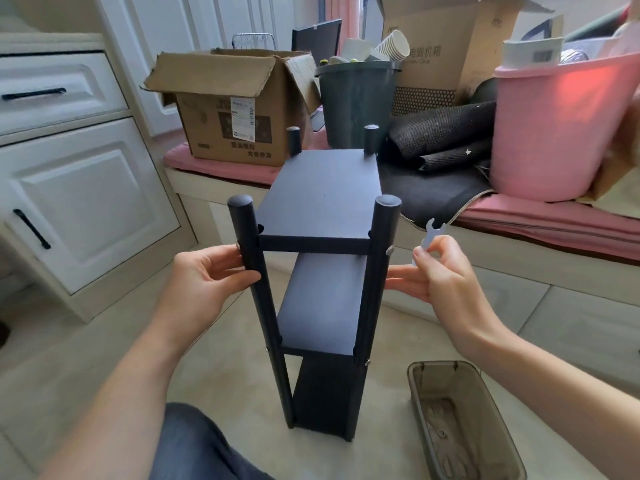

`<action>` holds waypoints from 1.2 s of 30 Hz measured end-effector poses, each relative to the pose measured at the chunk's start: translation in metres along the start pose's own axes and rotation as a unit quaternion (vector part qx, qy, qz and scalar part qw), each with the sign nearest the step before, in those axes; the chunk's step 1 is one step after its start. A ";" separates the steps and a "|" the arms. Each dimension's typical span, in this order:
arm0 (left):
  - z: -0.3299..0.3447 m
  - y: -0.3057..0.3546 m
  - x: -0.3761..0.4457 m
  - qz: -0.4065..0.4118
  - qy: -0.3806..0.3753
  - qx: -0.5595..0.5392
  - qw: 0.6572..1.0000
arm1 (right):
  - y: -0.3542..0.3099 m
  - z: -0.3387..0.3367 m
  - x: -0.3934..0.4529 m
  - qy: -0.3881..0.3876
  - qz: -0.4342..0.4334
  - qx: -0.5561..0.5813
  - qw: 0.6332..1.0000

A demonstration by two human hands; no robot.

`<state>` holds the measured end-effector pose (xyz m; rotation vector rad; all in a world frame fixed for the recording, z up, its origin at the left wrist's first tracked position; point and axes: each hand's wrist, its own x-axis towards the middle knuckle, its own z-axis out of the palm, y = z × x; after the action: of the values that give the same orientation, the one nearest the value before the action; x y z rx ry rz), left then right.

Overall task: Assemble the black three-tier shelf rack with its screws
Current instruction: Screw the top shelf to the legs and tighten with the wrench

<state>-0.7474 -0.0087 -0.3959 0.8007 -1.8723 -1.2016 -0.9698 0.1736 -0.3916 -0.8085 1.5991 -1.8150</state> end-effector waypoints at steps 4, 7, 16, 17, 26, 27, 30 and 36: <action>0.004 -0.004 0.008 0.019 0.027 0.026 0.999 | 0.000 0.006 -0.005 -0.013 -0.003 0.013 1.000; 0.009 -0.008 0.017 0.015 0.054 0.043 0.998 | 0.001 0.009 -0.007 -0.022 0.001 0.014 1.000; 0.019 -0.009 0.038 0.004 0.081 0.053 0.995 | -0.002 0.016 -0.009 -0.047 0.015 0.025 0.998; 0.021 -0.010 0.040 0.002 0.080 0.055 0.995 | -0.003 0.017 -0.010 -0.053 0.014 0.030 0.998; 0.042 -0.002 0.040 -0.003 0.104 0.104 0.989 | 0.007 0.012 -0.003 -0.091 -0.002 -0.023 0.996; 0.046 0.001 0.036 -0.005 0.115 0.083 0.990 | 0.010 0.010 0.000 -0.075 -0.011 -0.042 0.996; 0.054 0.006 0.022 -0.029 0.136 0.042 0.989 | 0.017 0.004 0.007 -0.034 -0.028 -0.108 0.993; 0.069 0.023 -0.007 0.015 0.120 0.005 0.993 | 0.020 0.001 0.009 -0.034 -0.024 -0.195 0.980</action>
<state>-0.8044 0.0366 -0.3949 0.8788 -1.6893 -1.0291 -0.9742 0.1642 -0.4108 -1.0772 1.9346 -1.5045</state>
